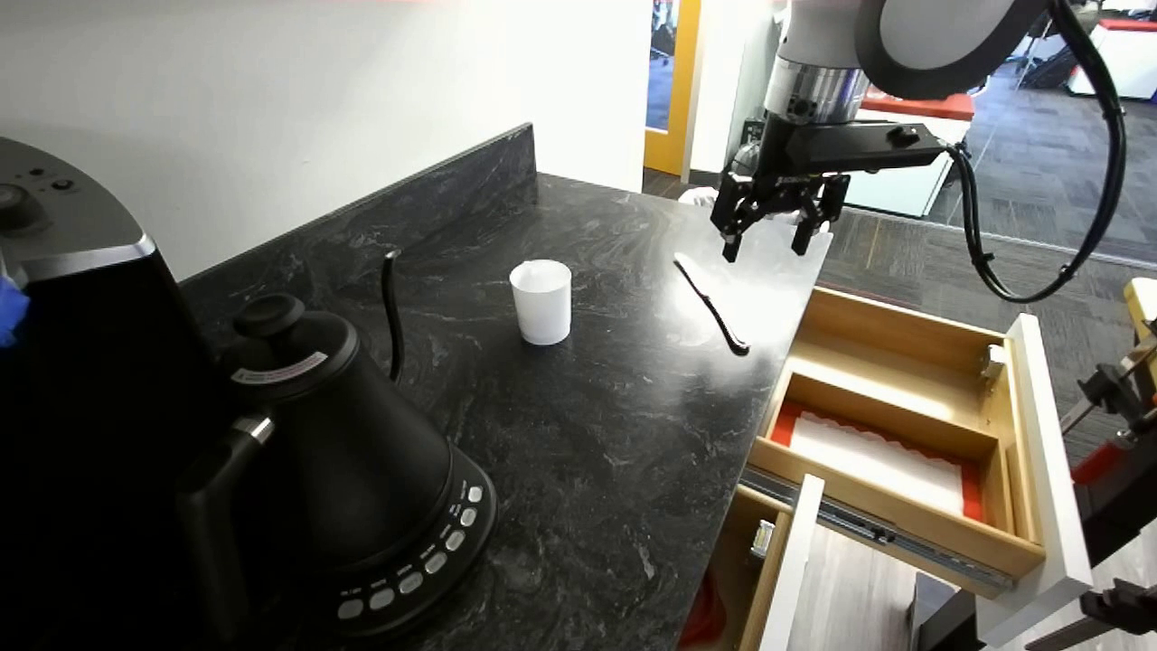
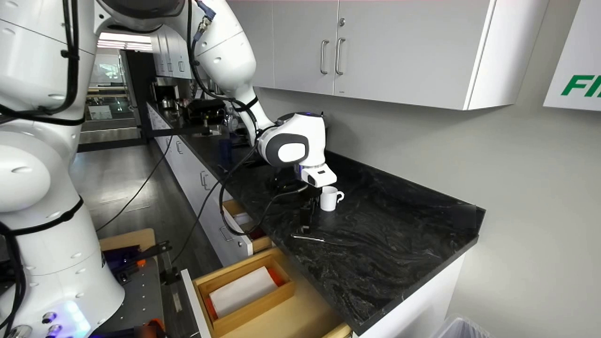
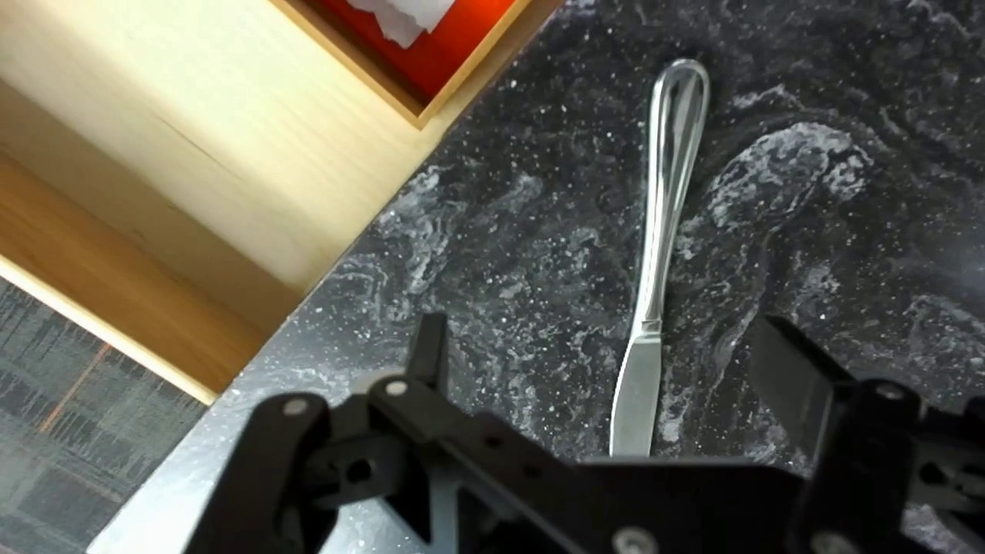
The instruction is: Pick the knife and put it in the drawer
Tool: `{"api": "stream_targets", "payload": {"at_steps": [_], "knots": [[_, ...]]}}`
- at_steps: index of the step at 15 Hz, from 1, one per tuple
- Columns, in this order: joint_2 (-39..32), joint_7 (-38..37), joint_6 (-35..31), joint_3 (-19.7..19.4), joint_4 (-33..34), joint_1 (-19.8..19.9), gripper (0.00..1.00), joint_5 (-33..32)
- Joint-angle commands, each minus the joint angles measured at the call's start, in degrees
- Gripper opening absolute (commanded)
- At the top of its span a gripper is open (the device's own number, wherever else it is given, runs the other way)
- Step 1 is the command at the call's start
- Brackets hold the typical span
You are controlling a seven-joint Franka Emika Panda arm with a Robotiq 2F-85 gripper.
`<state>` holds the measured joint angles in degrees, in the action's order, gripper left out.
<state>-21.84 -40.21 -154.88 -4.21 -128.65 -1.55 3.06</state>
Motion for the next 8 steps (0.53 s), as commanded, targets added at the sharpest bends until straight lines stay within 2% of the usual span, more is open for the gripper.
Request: {"api": "stream_targets", "payload": {"at_steps": [1,8], "knots": [[-1.5,1.7,-1.3,-1.2,1.0,-1.2,1.0,0.4],[-8.7,3.5,0.7,-1.2,9.6,-2.1,1.0,0.6]]}}
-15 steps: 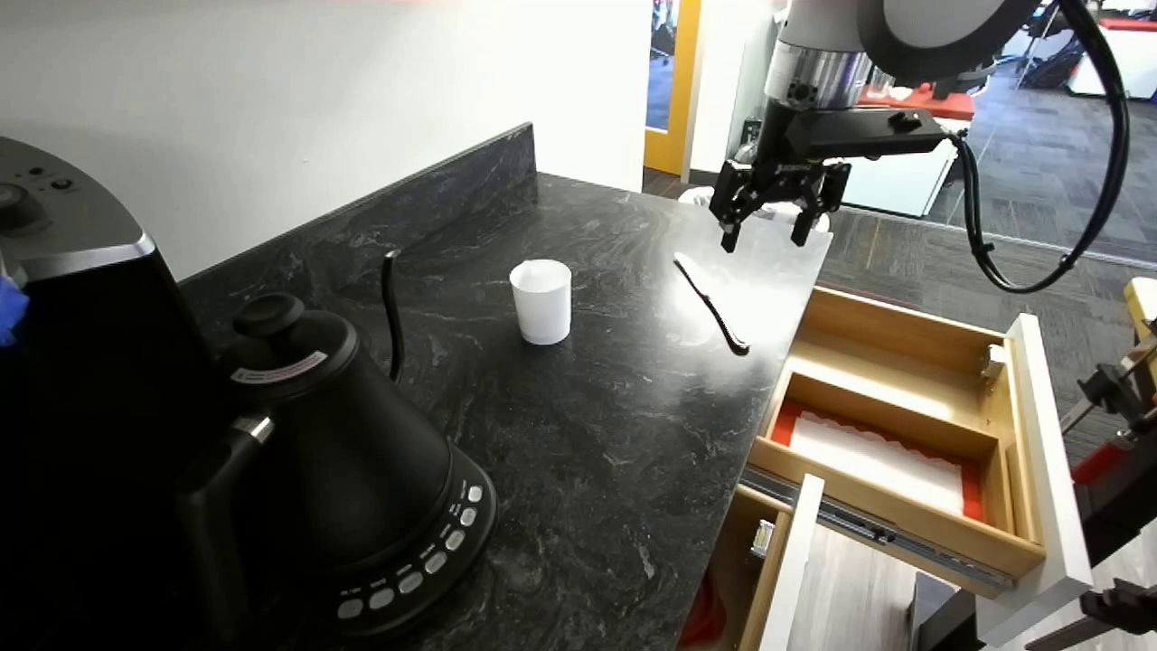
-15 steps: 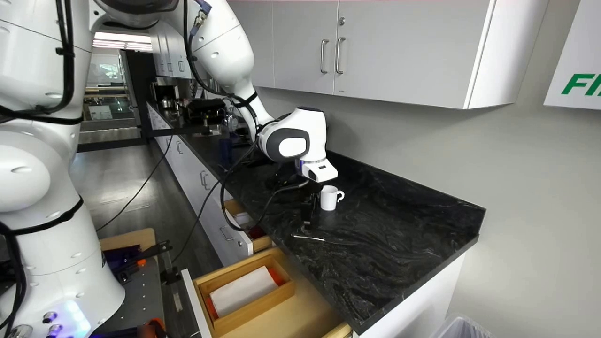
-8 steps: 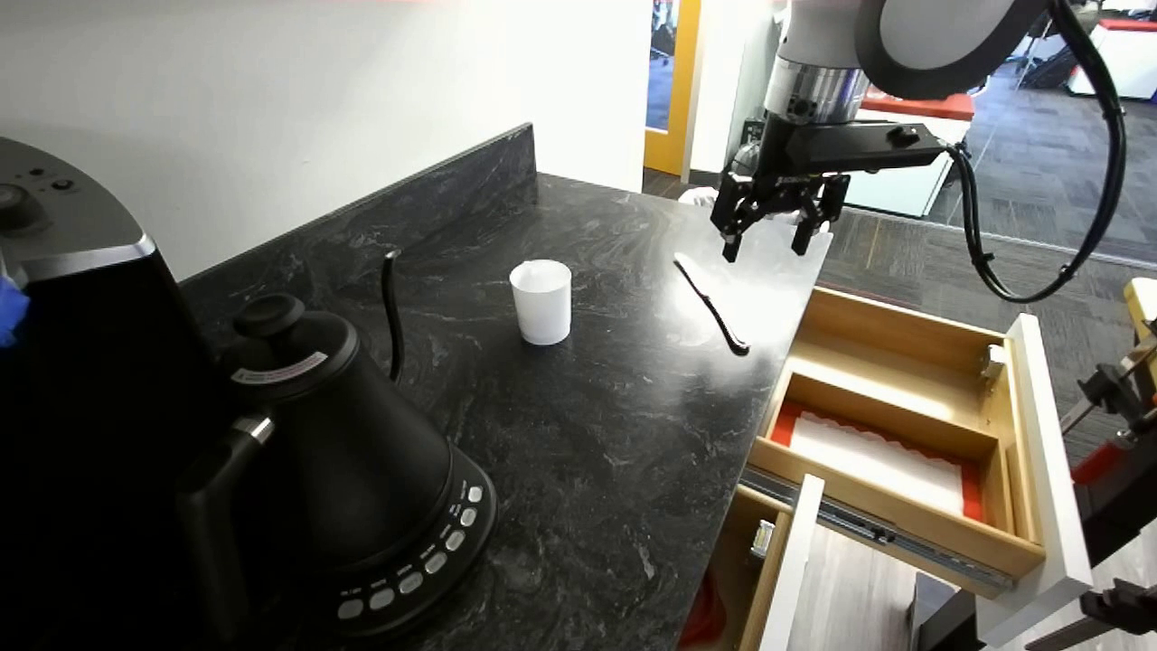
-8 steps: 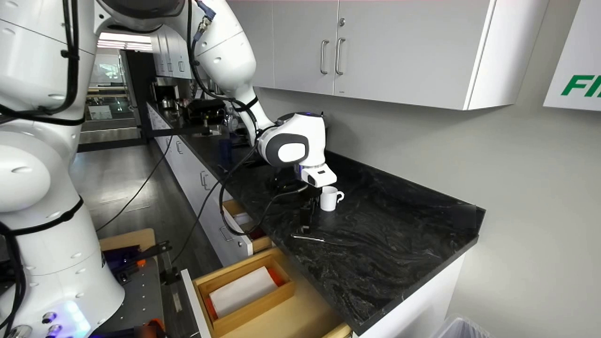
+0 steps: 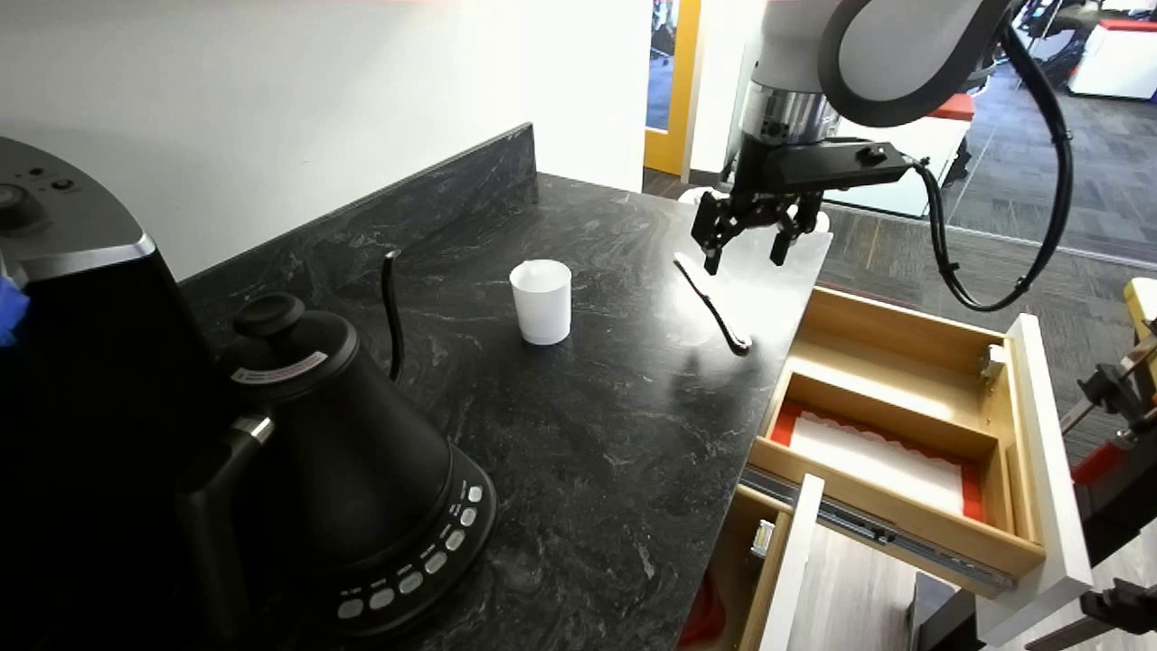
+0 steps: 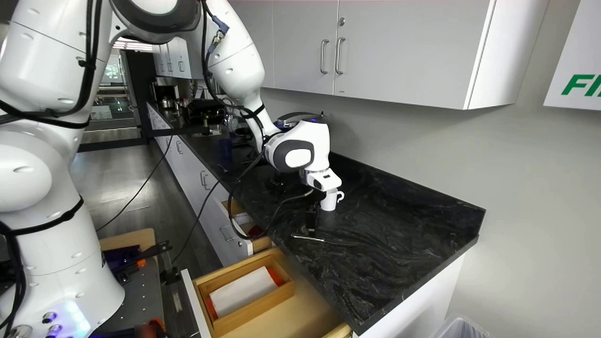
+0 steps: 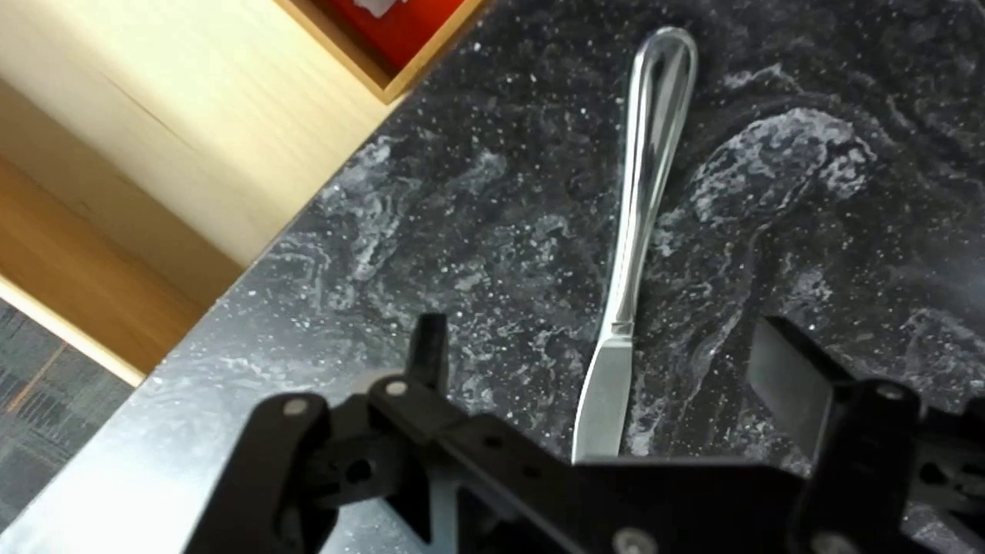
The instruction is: Pick the knife and put it in the drawer
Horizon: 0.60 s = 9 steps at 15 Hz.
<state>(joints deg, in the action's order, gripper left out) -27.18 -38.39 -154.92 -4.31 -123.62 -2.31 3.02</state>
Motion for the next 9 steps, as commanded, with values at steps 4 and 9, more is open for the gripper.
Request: {"api": "stream_targets", "payload": {"at_steps": [4,9], "knots": [[-7.1,2.6,1.4,-1.2,9.5,-1.5,1.0,1.0],[-11.2,4.1,2.2,-1.3,14.2,-1.2,1.0,1.7]]}}
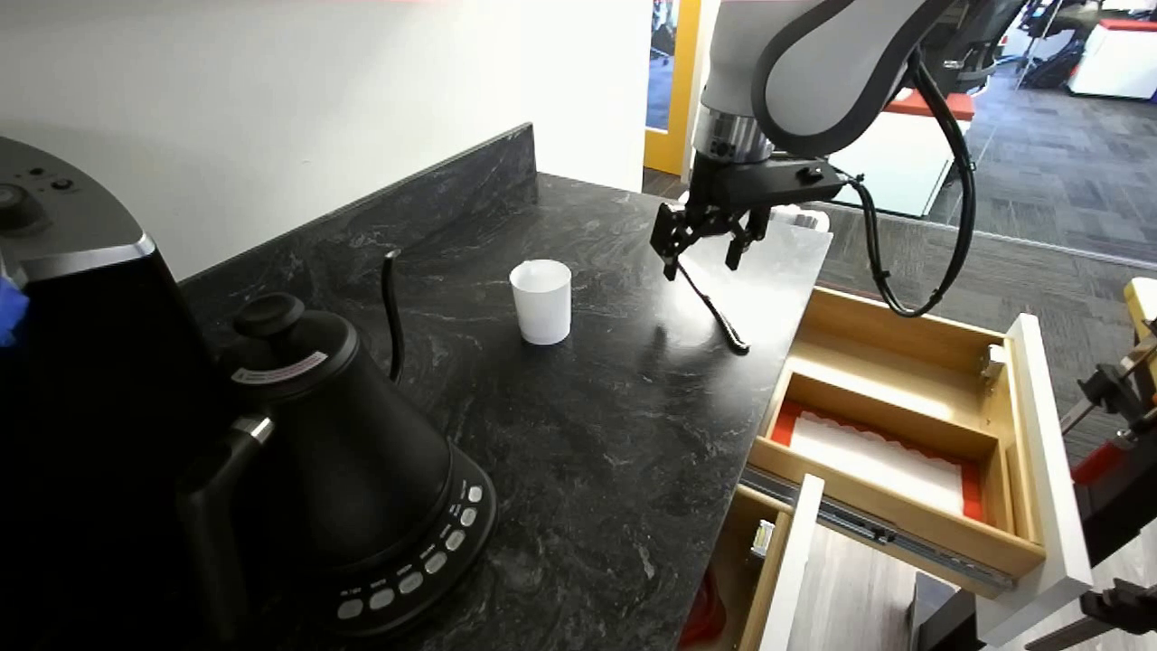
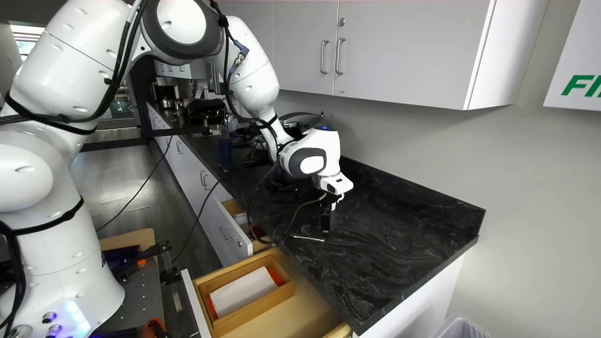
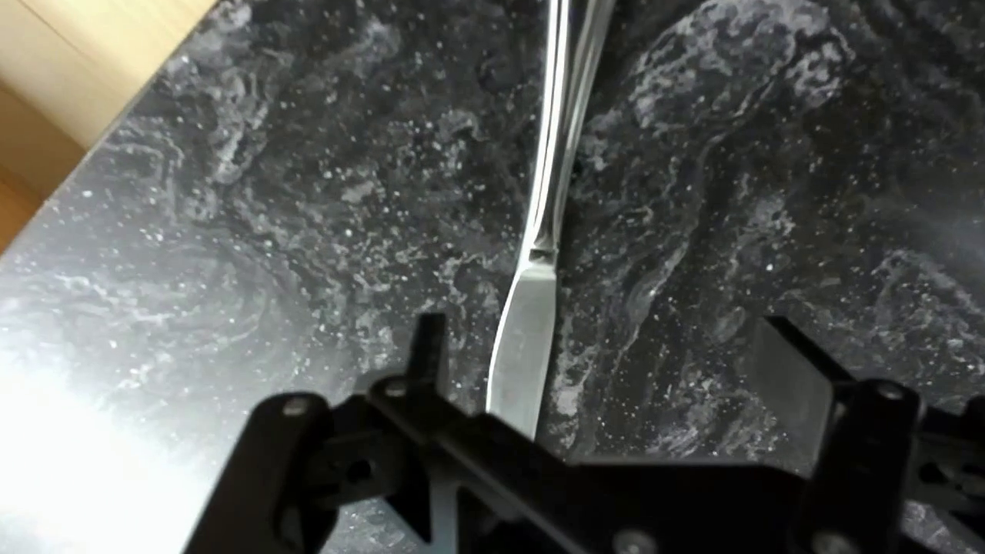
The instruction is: Pick the knife and put it in the drawer
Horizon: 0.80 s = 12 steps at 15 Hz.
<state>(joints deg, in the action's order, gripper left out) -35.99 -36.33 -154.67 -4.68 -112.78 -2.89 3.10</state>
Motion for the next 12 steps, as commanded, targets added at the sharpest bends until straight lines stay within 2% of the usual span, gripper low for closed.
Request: {"api": "stream_targets", "payload": {"at_steps": [1,6,12], "knots": [[-3.2,2.2,2.2,-0.9,4.3,-0.6,1.0,1.8],[-5.7,1.6,3.5,-1.0,7.3,-1.1,1.0,2.4],[-4.4,0.0,6.8,-1.4,7.1,-1.9,1.0,3.9]]}}
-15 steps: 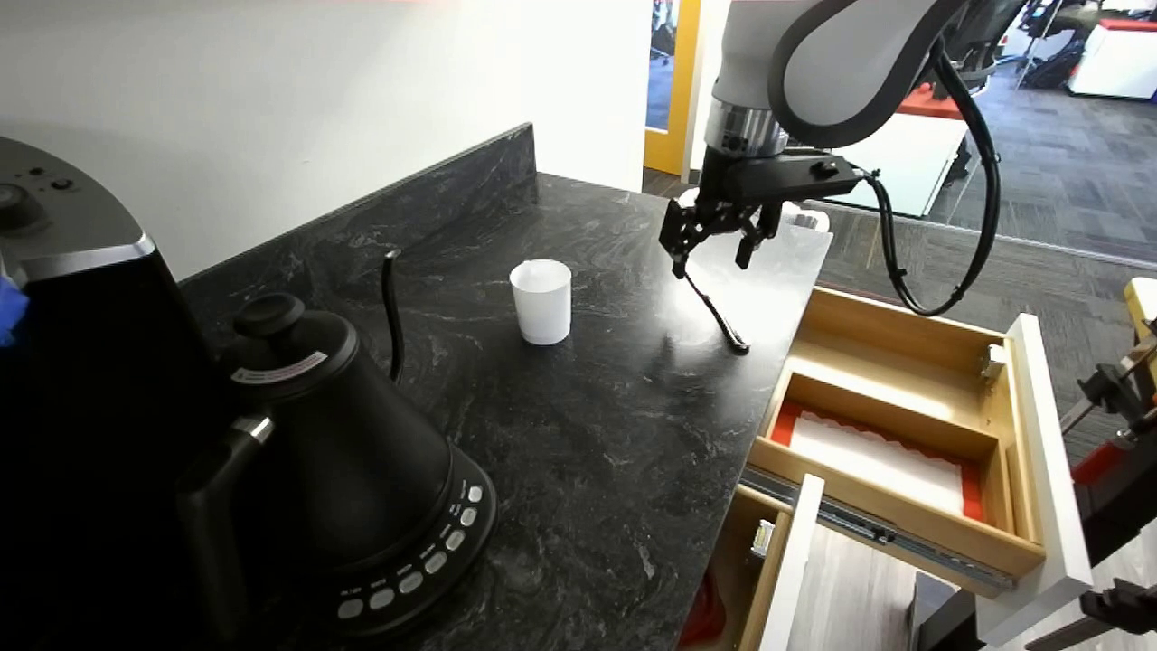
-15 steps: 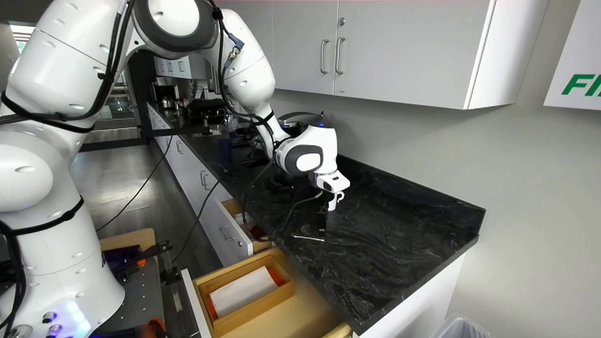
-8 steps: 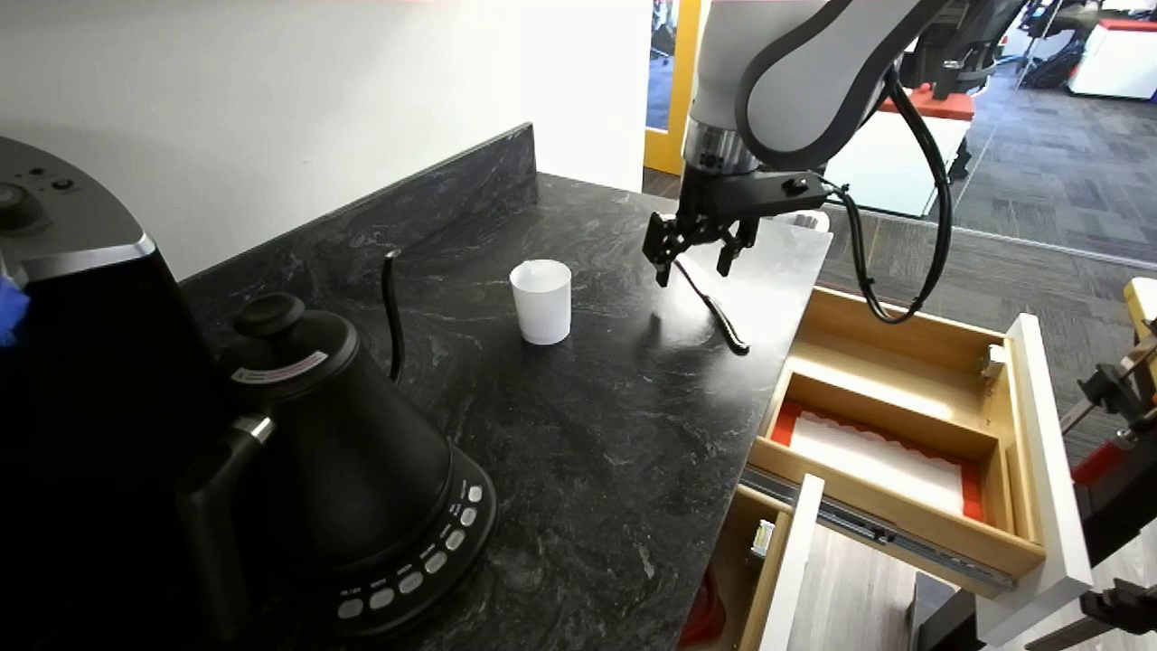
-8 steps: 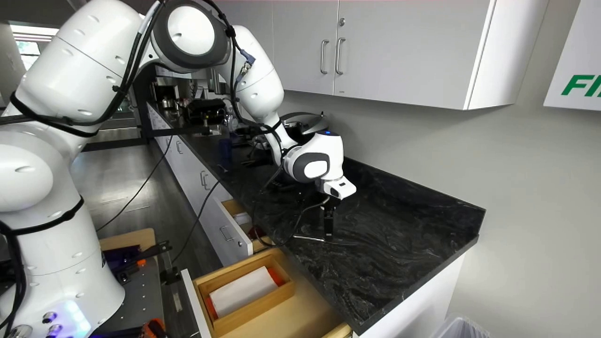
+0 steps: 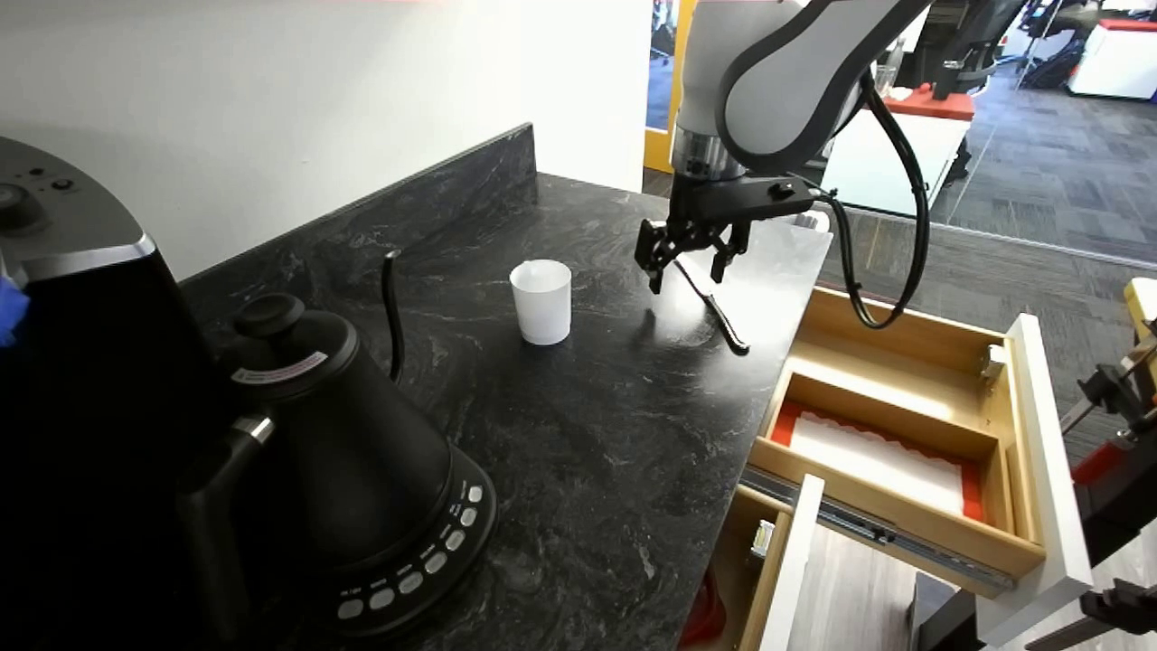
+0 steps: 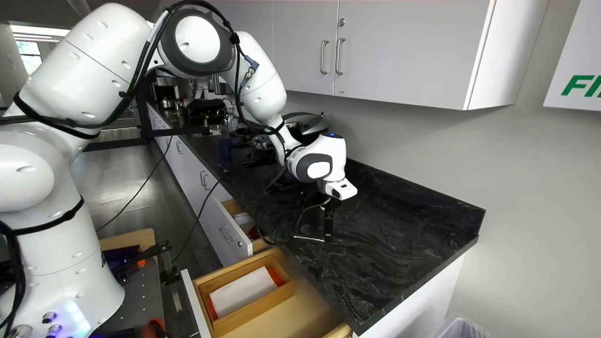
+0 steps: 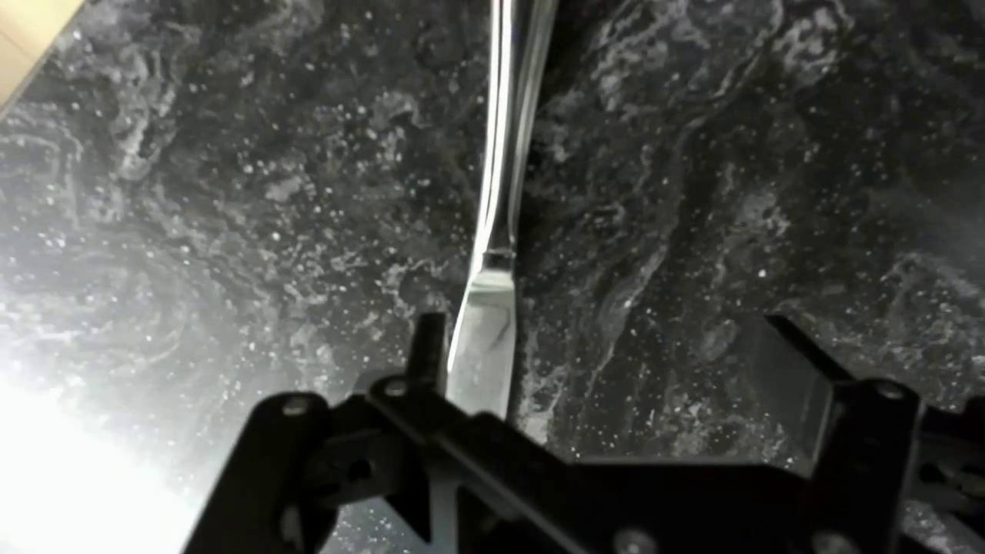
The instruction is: Pick the knife and put it in the drawer
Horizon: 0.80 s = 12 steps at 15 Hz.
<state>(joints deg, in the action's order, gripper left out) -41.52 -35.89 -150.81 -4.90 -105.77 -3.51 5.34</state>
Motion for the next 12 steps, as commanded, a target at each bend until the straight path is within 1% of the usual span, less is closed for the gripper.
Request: {"api": "stream_targets", "payload": {"at_steps": [1,5,12], "knots": [[1.3,-0.7,3.2,-1.3,-0.1,-1.4,1.0,1.8],[2.7,-1.4,3.7,-1.2,-2.2,-1.6,1.0,3.0],[9.5,-3.7,2.8,-2.0,-10.7,-2.9,1.0,3.6]]}}
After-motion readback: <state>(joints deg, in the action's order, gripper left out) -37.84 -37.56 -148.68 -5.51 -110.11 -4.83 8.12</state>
